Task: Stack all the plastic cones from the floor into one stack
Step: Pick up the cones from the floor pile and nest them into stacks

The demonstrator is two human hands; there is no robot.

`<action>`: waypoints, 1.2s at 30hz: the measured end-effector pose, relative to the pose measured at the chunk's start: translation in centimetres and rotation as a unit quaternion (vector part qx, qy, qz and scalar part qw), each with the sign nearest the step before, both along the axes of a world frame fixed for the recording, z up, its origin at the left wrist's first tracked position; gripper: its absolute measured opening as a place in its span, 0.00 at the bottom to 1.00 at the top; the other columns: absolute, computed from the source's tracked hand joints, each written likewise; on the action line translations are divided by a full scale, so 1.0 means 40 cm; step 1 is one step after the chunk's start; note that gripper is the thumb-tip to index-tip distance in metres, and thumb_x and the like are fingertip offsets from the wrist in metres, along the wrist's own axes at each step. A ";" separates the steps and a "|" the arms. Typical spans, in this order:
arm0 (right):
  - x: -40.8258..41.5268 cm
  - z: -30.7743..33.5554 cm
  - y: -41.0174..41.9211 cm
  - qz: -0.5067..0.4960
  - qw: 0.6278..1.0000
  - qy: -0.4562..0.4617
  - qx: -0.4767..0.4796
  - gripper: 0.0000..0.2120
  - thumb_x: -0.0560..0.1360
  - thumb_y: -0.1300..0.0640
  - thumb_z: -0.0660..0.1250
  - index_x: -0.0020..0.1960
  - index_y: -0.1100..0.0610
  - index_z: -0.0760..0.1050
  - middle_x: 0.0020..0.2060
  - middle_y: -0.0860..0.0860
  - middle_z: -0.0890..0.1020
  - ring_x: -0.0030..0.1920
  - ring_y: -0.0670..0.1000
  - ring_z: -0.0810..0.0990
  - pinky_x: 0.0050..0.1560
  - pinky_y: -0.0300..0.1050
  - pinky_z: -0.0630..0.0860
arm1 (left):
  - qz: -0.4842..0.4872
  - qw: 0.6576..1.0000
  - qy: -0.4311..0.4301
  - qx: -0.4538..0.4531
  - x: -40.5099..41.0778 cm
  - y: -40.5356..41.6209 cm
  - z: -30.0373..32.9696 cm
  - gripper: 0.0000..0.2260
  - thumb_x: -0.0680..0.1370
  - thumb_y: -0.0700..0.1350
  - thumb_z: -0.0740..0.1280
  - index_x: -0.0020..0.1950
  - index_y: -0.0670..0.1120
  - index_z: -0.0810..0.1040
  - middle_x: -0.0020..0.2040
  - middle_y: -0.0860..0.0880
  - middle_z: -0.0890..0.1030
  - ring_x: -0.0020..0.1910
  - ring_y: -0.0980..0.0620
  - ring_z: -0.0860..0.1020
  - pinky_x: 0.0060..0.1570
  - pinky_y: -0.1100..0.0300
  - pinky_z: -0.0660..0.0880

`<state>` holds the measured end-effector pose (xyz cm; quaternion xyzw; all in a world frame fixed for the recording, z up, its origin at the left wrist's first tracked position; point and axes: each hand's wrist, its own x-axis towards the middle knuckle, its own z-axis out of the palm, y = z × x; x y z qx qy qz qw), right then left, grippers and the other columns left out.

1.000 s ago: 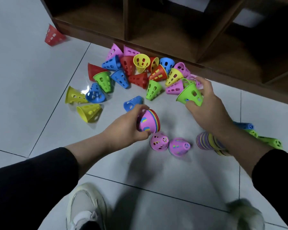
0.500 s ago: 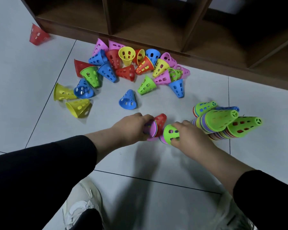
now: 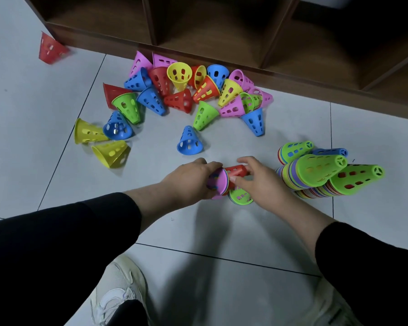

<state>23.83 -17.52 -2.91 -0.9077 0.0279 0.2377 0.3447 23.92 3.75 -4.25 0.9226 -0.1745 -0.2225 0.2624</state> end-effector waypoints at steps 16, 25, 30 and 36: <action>-0.043 0.140 -0.104 0.098 0.965 -0.195 -0.145 0.19 0.72 0.52 0.74 0.62 0.53 0.79 0.49 0.51 0.77 0.48 0.52 0.77 0.49 0.39 0.67 | -0.033 0.999 0.001 0.027 -0.009 0.005 0.018 0.27 0.73 0.56 0.72 0.70 0.55 0.71 0.53 0.49 0.75 0.49 0.46 0.77 0.49 0.56 0.75; -0.091 0.040 -0.053 0.136 0.974 -0.084 -0.159 0.25 0.74 0.46 0.73 0.68 0.55 0.75 0.58 0.54 0.77 0.59 0.58 0.76 0.61 0.53 0.73 | -0.017 1.000 0.021 0.003 0.001 -0.022 0.012 0.32 0.76 0.58 0.70 0.76 0.51 0.63 0.65 0.46 0.73 0.59 0.44 0.76 0.57 0.52 0.74; -0.047 0.028 -0.026 0.081 0.977 -0.167 -0.102 0.18 0.77 0.50 0.70 0.63 0.58 0.78 0.58 0.54 0.79 0.57 0.58 0.78 0.61 0.52 0.74 | 0.098 0.990 -0.102 0.017 0.003 0.082 -0.005 0.23 0.80 0.61 0.61 0.70 0.51 0.71 0.61 0.48 0.77 0.57 0.45 0.77 0.51 0.50 0.76; 0.119 0.017 0.078 0.064 0.988 -0.118 -0.074 0.20 0.79 0.50 0.66 0.70 0.54 0.72 0.63 0.53 0.76 0.60 0.54 0.76 0.61 0.48 0.73 | 0.182 0.964 -0.124 0.147 0.137 0.171 -0.038 0.23 0.79 0.58 0.63 0.70 0.49 0.69 0.60 0.43 0.77 0.57 0.39 0.75 0.54 0.46 0.74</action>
